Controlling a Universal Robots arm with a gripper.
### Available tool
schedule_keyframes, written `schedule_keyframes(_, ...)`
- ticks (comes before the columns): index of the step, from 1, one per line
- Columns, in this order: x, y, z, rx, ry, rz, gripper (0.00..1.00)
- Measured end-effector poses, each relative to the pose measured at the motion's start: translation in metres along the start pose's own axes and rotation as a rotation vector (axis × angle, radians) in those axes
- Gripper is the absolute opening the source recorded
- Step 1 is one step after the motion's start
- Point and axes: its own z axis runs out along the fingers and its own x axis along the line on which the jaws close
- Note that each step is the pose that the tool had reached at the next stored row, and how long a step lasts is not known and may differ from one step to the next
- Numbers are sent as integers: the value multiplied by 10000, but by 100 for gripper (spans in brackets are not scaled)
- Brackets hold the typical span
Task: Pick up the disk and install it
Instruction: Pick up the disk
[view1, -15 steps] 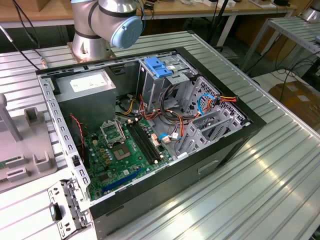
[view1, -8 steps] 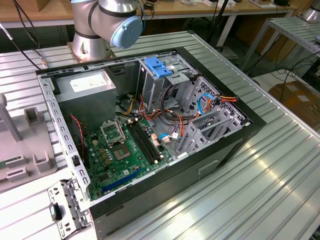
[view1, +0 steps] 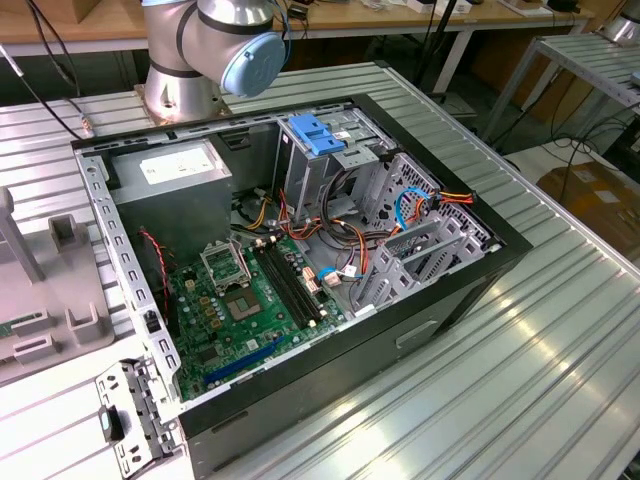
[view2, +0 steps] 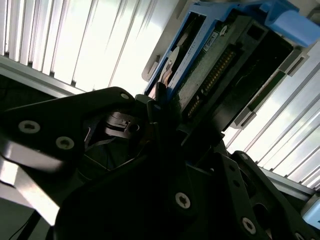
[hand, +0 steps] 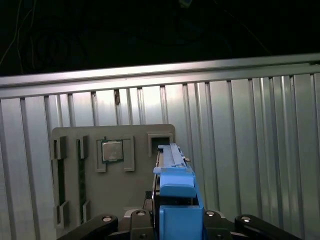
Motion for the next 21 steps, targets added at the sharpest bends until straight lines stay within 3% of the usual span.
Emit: schedule_keyframes(21, -10, -3, -230, -1, 0, 0, 36)
